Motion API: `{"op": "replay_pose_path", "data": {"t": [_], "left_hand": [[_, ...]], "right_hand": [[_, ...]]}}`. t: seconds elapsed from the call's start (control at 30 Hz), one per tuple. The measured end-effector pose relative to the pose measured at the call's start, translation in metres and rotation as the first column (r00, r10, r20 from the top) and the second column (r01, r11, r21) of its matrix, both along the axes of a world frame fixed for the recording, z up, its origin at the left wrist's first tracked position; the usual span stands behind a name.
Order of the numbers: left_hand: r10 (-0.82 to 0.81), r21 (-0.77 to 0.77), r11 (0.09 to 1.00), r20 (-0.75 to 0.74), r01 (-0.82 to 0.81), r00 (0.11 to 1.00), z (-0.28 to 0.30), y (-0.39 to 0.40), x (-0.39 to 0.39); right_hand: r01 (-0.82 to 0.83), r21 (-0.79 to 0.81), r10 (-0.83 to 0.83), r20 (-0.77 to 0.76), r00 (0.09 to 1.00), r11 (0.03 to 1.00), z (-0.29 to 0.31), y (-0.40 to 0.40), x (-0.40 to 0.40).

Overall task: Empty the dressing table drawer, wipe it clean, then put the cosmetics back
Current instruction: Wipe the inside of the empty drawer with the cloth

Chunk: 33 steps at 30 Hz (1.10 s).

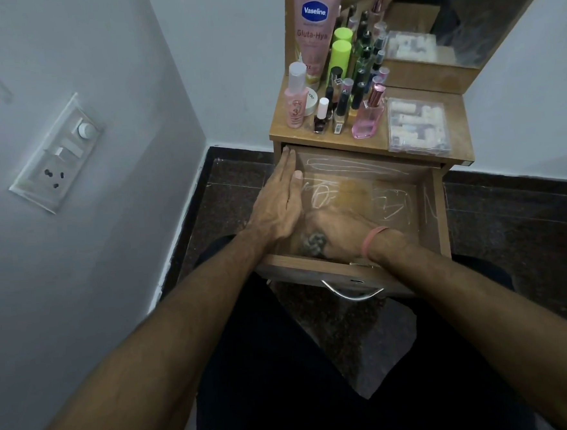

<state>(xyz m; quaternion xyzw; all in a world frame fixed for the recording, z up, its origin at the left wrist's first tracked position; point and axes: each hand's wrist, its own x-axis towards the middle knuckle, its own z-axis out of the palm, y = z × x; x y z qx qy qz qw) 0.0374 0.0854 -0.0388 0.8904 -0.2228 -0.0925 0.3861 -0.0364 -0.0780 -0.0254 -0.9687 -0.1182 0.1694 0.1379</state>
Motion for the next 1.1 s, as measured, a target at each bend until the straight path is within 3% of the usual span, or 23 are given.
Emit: {"op": "replay_pose_path", "data": {"t": [0.07, 0.13, 0.2, 0.33, 0.47, 0.57, 0.63, 0.8, 0.97, 1.1], "left_hand": [[-0.001, 0.016, 1.0, 0.007, 0.0, 1.0, 0.0, -0.001, 0.001], [-0.002, 0.048, 0.999, 0.02, 0.001, 1.0, -0.001, -0.001, 0.002], [-0.004, 0.065, 0.998, 0.021, 0.002, 1.0, 0.001, -0.002, 0.002], [-0.031, 0.11, 0.994, 0.028, 0.028, 0.999, 0.009, -0.001, 0.0], [-0.157, 0.339, 0.927, -0.032, 0.159, 0.987, 0.021, 0.006, -0.004], [-0.168, 0.41, 0.89, -0.112, 0.199, 0.979, 0.032, 0.016, -0.022], [-0.141, 0.413, 0.891, -0.143, 0.189, 0.98, 0.034, 0.019, -0.032], [-0.059, 0.42, 0.899, -0.169, 0.126, 0.984, 0.035, 0.019, -0.049], [-0.055, 0.384, 0.915, -0.187, 0.125, 0.981, 0.036, 0.019, -0.048], [-0.061, 0.367, 0.921, -0.187, 0.127, 0.98, 0.037, 0.019, -0.049]], "right_hand": [[-0.025, -0.074, 0.023, -0.017, 1.0, 0.997, 0.005, -0.017, -0.004], [0.149, -0.098, -0.14, 0.095, 0.986, 0.984, 0.01, -0.028, -0.002], [0.228, -0.111, -0.198, 0.23, 0.953, 0.967, 0.01, -0.026, -0.003], [0.072, -0.063, -0.059, 0.195, 0.979, 0.995, 0.011, -0.023, -0.022], [0.041, 0.163, -0.05, 0.052, 0.997, 0.986, 0.023, -0.044, -0.035], [-0.104, 0.075, 0.091, 0.155, 0.984, 0.992, 0.018, -0.047, -0.035], [-0.106, 0.017, 0.1, 0.23, 0.968, 0.994, 0.016, -0.043, -0.033], [0.141, -0.036, -0.119, 0.354, 0.928, 0.989, 0.022, -0.032, -0.009], [-0.062, -0.032, 0.067, 0.206, 0.976, 0.998, 0.017, -0.024, -0.029], [0.021, -0.002, -0.021, 0.187, 0.982, 1.0, 0.014, -0.037, -0.017]]}}
